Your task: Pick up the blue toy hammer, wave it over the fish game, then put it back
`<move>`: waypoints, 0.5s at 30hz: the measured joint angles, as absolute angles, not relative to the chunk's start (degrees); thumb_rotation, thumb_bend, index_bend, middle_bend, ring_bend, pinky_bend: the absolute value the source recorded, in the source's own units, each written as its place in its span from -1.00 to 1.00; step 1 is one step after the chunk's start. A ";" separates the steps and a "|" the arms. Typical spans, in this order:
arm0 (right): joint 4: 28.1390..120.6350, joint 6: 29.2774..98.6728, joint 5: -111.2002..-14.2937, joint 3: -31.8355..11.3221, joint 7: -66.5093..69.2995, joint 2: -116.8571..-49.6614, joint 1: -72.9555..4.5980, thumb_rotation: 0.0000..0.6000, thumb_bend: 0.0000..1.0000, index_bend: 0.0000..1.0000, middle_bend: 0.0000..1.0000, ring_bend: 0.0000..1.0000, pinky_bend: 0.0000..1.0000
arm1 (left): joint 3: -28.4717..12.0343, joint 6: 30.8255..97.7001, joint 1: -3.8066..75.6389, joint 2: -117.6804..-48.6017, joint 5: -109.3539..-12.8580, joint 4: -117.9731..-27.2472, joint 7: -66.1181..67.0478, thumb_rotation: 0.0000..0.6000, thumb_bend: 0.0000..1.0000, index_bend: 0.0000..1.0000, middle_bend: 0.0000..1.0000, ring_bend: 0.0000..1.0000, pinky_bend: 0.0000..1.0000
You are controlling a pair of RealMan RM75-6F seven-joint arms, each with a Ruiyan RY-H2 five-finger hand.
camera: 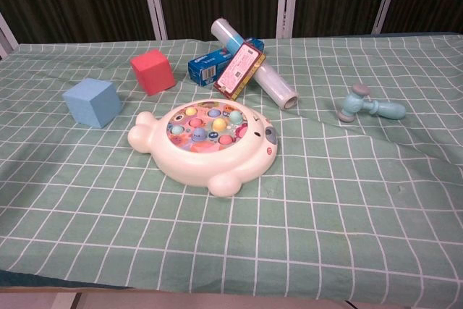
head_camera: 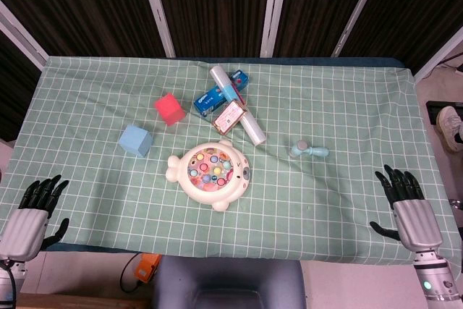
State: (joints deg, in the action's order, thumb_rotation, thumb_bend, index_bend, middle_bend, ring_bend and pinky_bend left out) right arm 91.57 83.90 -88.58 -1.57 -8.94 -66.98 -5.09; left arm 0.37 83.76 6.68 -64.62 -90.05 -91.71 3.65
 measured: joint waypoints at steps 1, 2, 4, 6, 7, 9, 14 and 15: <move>91.57 83.71 -88.44 -1.57 -9.02 -67.01 -5.13 1.00 -0.64 -1.00 -1.00 -1.00 -1.00 | 0.39 83.68 6.67 -64.57 -89.97 -91.80 3.77 1.00 -0.17 -1.00 -1.00 -1.00 -0.88; 91.58 83.50 -88.27 -1.59 -9.10 -67.03 -5.18 1.00 -0.64 -1.00 -1.00 -1.00 -1.00 | 0.41 83.59 6.67 -64.54 -89.90 -91.84 3.84 1.00 -0.17 -1.00 -1.00 -1.00 -0.88; 91.58 82.79 -87.84 -1.70 -9.35 -67.14 -5.45 1.00 -0.64 -1.00 -1.00 -1.00 -1.00 | 0.42 83.34 6.71 -64.45 -89.68 -91.97 3.87 1.00 -0.17 -1.00 -1.00 -1.00 -0.88; 91.38 81.96 -87.49 -1.82 -9.51 -67.39 -5.85 1.00 -0.64 -1.00 -1.00 -1.00 -1.00 | 0.34 83.22 6.74 -64.38 -89.42 -92.04 3.77 1.00 -0.17 -1.00 -1.00 -1.00 -0.88; 91.13 81.25 -87.26 -2.00 -9.46 -67.67 -6.28 1.00 -0.64 -1.00 -1.00 -1.00 -1.00 | 0.29 83.15 6.75 -64.34 -89.23 -92.05 3.68 1.00 -0.17 -1.00 -1.00 -1.00 -0.88; 90.28 79.76 -86.77 -2.57 -9.08 -68.41 -7.42 1.00 -0.65 -1.00 -1.00 -1.00 -1.00 | 0.20 82.98 6.79 -64.24 -89.00 -92.07 3.33 1.00 -0.17 -1.00 -1.00 -1.00 -0.88; 88.50 74.24 -84.14 -5.85 -7.31 -69.73 -12.04 1.00 -0.64 -0.89 -1.00 -1.00 -1.00 | -0.15 82.07 7.17 -64.18 -88.10 -91.85 2.90 1.00 -0.17 -1.00 -1.00 -1.00 -0.88; 87.97 72.30 -82.82 -7.08 -6.92 -70.02 -13.56 1.00 -0.65 -0.85 -0.99 -1.00 -1.00 | -0.21 81.93 7.27 -64.19 -87.99 -91.85 2.91 1.00 -0.17 -1.00 -1.00 -1.00 -0.88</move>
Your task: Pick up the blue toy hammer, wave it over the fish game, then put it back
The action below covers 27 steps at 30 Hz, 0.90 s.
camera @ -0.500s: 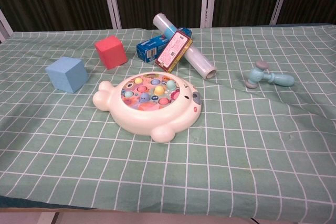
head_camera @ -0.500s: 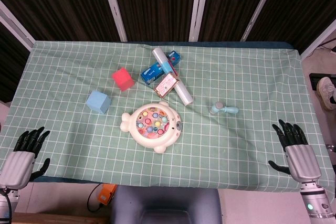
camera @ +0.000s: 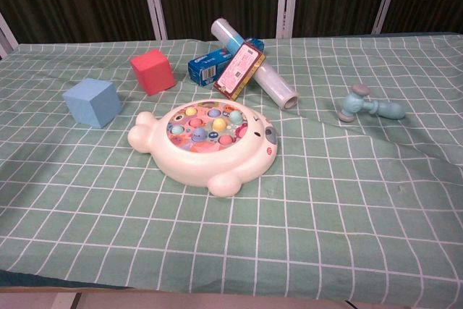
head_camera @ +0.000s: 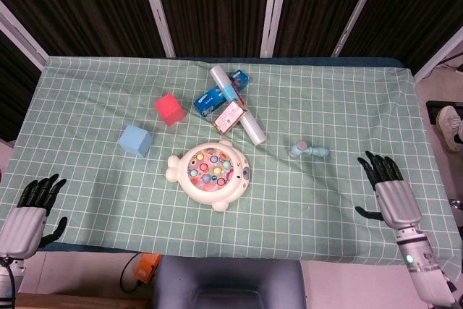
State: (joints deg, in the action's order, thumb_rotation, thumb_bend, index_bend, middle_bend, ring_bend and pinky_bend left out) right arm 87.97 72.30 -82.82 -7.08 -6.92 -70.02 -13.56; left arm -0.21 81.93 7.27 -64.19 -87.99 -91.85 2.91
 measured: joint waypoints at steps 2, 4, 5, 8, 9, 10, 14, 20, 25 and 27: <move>87.03 68.99 -80.38 -9.07 -6.57 -70.48 -16.10 1.00 -0.64 -0.72 -0.92 -1.00 -1.00 | -0.29 81.88 7.33 -64.24 -87.89 -91.82 3.09 1.00 -0.17 -1.00 -1.00 -1.00 -0.88; 85.51 64.81 -77.19 -11.44 -6.59 -71.15 -19.52 1.00 -0.64 -0.60 -0.83 -1.00 -1.00 | -0.41 81.80 7.40 -64.32 -87.70 -91.84 3.19 1.00 -0.17 -1.00 -1.00 -1.00 -0.88; 84.67 63.00 -75.70 -12.42 -6.73 -71.50 -21.03 1.00 -0.64 -0.55 -0.81 -1.00 -1.00 | -0.51 81.78 7.46 -64.39 -87.63 -91.81 3.23 1.00 -0.17 -1.00 -1.00 -1.00 -0.88; 81.28 57.25 -70.46 -15.32 -7.53 -72.74 -25.89 1.00 -0.63 -0.39 -0.73 -1.00 -1.00 | -0.74 81.45 7.76 -64.66 -87.39 -91.59 3.40 1.00 -0.17 -1.00 -1.00 -1.00 -0.88; 79.72 55.17 -68.42 -16.29 -7.93 -73.26 -27.75 1.00 -0.60 -0.30 -0.68 -1.00 -1.00 | -0.79 81.28 7.87 -64.74 -87.33 -91.55 3.40 1.00 -0.17 -1.00 -1.00 -1.00 -0.88; 78.49 53.77 -67.01 -16.92 -8.21 -73.66 -29.05 1.00 -0.56 -0.23 -0.64 -1.00 -1.00 | -0.84 81.07 8.00 -64.83 -87.21 -91.47 3.49 1.00 -0.17 -1.00 -1.00 -1.00 -0.88; 73.12 49.49 -63.38 -18.43 -9.03 -75.40 -33.21 1.00 -0.40 -0.07 -0.54 -0.98 -1.00 | -1.00 80.68 8.23 -65.03 -86.75 -91.51 3.93 1.00 -0.17 -1.00 -1.00 -1.00 -0.88; 65.81 45.34 -62.39 -18.10 -7.82 -78.57 -36.14 1.00 -0.31 0.06 -0.45 -0.91 -1.00 | -0.82 80.62 8.34 -65.33 -87.00 -91.56 4.73 1.00 -0.17 -1.00 -1.00 -1.00 -0.88; 61.18 43.37 -63.74 -16.39 -5.69 -82.10 -37.89 1.00 -0.21 0.08 -0.43 -0.89 -1.00 | -0.78 80.25 8.55 -65.54 -86.88 -91.48 4.94 1.00 -0.17 -1.00 -1.00 -1.00 -0.88; 59.65 42.63 -64.09 -15.84 -4.97 -83.44 -38.44 1.00 -0.16 0.08 -0.43 -0.89 -1.00 | -0.79 80.20 8.59 -65.56 -86.78 -91.49 4.98 1.00 -0.17 -1.00 -1.00 -1.00 -0.88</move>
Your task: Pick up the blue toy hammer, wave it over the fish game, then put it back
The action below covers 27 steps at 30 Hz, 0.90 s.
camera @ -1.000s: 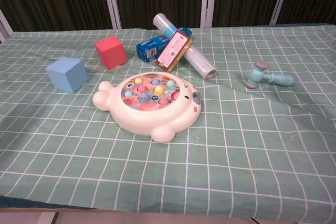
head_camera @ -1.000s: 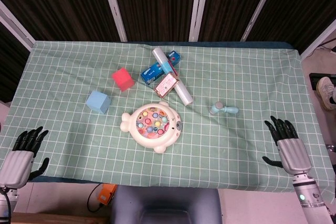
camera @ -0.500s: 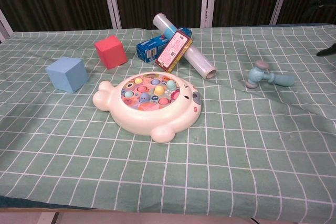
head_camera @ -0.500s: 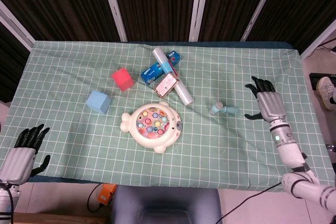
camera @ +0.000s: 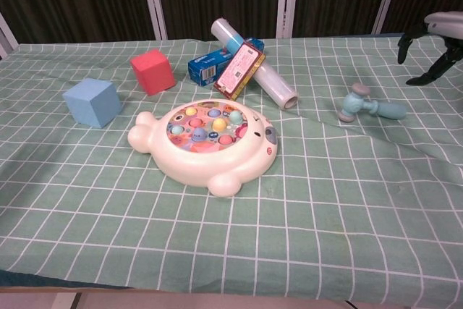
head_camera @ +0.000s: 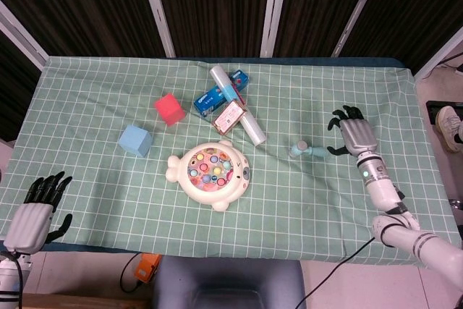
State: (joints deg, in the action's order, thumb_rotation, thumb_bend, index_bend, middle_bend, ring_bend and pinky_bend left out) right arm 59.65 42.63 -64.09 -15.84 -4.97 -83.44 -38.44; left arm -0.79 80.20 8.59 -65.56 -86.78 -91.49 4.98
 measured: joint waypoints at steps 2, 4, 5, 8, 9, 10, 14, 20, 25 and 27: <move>57.95 41.91 -64.61 -15.16 -4.12 -84.98 -39.02 1.00 -0.13 0.09 -0.43 -0.88 -0.99 | -0.81 80.26 8.58 -65.53 -86.74 -91.51 4.91 1.00 -0.17 -1.00 -1.00 -1.00 -0.88; 56.40 41.63 -65.37 -14.47 -3.53 -86.38 -39.50 1.00 -0.10 0.11 -0.42 -0.87 -0.97 | -0.82 80.36 8.52 -65.45 -86.69 -91.52 4.77 1.00 -0.17 -1.00 -1.00 -1.00 -0.88; 55.80 41.59 -65.71 -14.19 -3.32 -86.93 -39.68 1.00 -0.09 0.11 -0.42 -0.86 -0.97 | -0.82 80.39 8.51 -65.41 -86.67 -91.53 4.71 1.00 -0.17 -1.00 -1.00 -1.00 -0.88; 54.19 41.42 -66.62 -13.45 -2.60 -88.53 -40.31 1.00 -0.04 0.12 -0.41 -0.85 -0.95 | -0.83 80.29 8.54 -65.38 -86.53 -91.51 4.67 1.00 -0.17 -1.00 -1.00 -1.00 -0.88; 53.83 41.40 -66.87 -13.28 -2.46 -88.90 -40.49 1.00 -0.03 0.13 -0.41 -0.85 -0.95 | -0.83 80.26 8.56 -65.38 -86.51 -91.51 4.70 1.00 -0.17 -1.00 -1.00 -1.00 -0.88; 53.41 41.38 -67.12 -13.10 -2.32 -89.36 -40.71 1.00 -0.03 0.13 -0.41 -0.85 -0.95 | -0.78 80.25 8.55 -65.39 -86.53 -91.53 4.77 1.00 -0.17 -1.00 -1.00 -1.00 -0.88; 52.45 41.36 -67.58 -12.66 -2.17 -90.48 -41.27 1.00 -0.03 0.15 -0.40 -0.84 -0.94 | -0.70 80.27 8.56 -65.38 -86.63 -91.61 4.90 1.00 -0.17 -1.00 -1.00 -1.00 -0.88; 51.78 41.13 -67.76 -12.37 -1.75 -91.48 -41.81 1.00 -0.03 0.17 -0.39 -0.82 -0.92 | -0.62 80.37 8.52 -65.33 -86.68 -91.70 4.90 1.00 -0.17 -1.00 -1.00 -1.00 -0.88; 50.89 41.24 -67.58 -12.17 -2.16 -92.34 -42.03 1.00 0.02 0.18 -0.38 -0.81 -0.91 | -0.54 80.49 8.47 -65.25 -86.81 -91.70 4.69 1.00 -0.17 -1.00 -1.00 -1.00 -0.88; 50.69 41.05 -67.35 -12.13 -2.34 -92.56 -42.13 1.00 0.03 0.18 -0.38 -0.81 -0.91 | -0.53 80.48 8.48 -65.23 -86.82 -91.70 4.66 1.00 -0.17 -1.00 -1.00 -1.00 -0.88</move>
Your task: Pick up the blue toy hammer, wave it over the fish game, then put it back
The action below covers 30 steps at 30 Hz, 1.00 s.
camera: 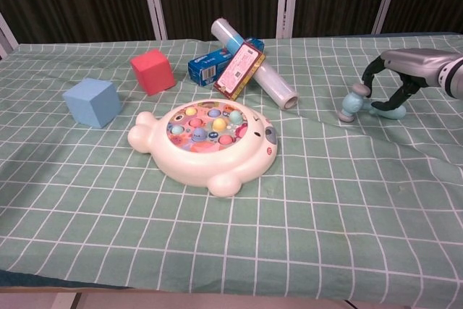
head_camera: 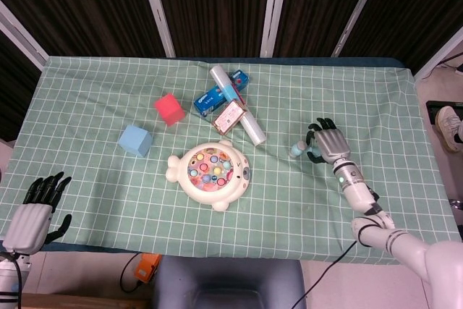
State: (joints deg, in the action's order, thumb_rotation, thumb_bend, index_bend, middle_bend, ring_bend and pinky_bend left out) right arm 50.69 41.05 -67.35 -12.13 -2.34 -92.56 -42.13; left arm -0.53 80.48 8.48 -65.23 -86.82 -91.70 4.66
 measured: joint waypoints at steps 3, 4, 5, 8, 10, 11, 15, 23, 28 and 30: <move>50.41 40.89 -67.13 -12.12 -2.48 -92.88 -42.28 1.00 0.05 0.19 -0.38 -0.81 -0.90 | -0.49 80.49 8.48 -65.24 -86.86 -91.69 4.66 1.00 -0.17 -1.00 -1.00 -1.00 -0.88; 50.27 40.86 -67.09 -12.11 -2.52 -93.01 -42.34 1.00 0.05 0.19 -0.38 -0.80 -0.90 | -0.50 80.47 8.49 -65.24 -86.83 -91.68 4.68 1.00 -0.17 -1.00 -1.00 -1.00 -0.88; 50.15 40.82 -67.06 -12.10 -2.57 -93.12 -42.40 1.00 0.05 0.19 -0.38 -0.80 -0.90 | -0.50 80.43 8.50 -65.24 -86.81 -91.68 4.69 1.00 -0.17 -1.00 -1.00 -1.00 -0.88; 49.79 40.60 -66.97 -12.04 -2.65 -93.45 -42.57 1.00 0.05 0.20 -0.37 -0.80 -0.90 | -0.49 80.40 8.50 -65.25 -86.74 -91.68 4.75 1.00 -0.17 -1.00 -1.00 -1.00 -0.88; 49.53 40.52 -66.93 -12.01 -2.63 -93.68 -42.66 1.00 0.05 0.20 -0.37 -0.79 -0.90 | -0.48 80.37 8.51 -65.24 -86.73 -91.69 4.75 1.00 -0.17 -1.00 -1.00 -1.00 -0.88; 49.43 40.48 -66.92 -12.00 -2.61 -93.79 -42.70 1.00 0.05 0.20 -0.36 -0.79 -0.90 | -0.47 80.39 8.51 -65.23 -86.74 -91.70 4.76 1.00 -0.17 -1.00 -1.00 -1.00 -0.88; 49.09 40.47 -66.93 -11.93 -2.61 -94.14 -42.82 1.00 0.06 0.21 -0.36 -0.79 -0.89 | -0.44 80.44 8.49 -65.20 -86.81 -91.72 4.69 1.00 -0.17 -1.00 -1.00 -1.00 -0.88; 48.67 40.35 -66.57 -11.97 -3.04 -94.60 -43.00 1.00 0.06 0.23 -0.35 -0.78 -0.89 | -0.40 80.43 8.51 -65.09 -86.87 -91.76 4.46 1.00 -0.17 -1.00 -1.00 -1.00 -0.88; 48.11 40.27 -66.29 -11.97 -3.36 -95.04 -43.06 1.00 0.07 0.25 -0.34 -0.76 -0.86 | -0.32 80.45 8.46 -65.02 -86.90 -91.79 4.35 1.00 -0.17 -1.00 -1.00 -1.00 -0.88; 47.90 40.11 -66.10 -11.98 -3.57 -95.19 -43.12 1.00 0.07 0.26 -0.33 -0.76 -0.85 | -0.31 80.43 8.46 -64.98 -86.89 -91.83 4.32 1.00 -0.17 -1.00 -1.00 -1.00 -0.88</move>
State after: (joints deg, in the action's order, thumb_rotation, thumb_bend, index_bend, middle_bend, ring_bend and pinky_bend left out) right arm 47.90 40.11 -66.10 -11.98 -3.57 -95.19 -43.12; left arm -0.31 80.43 8.46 -64.98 -86.89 -91.83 4.32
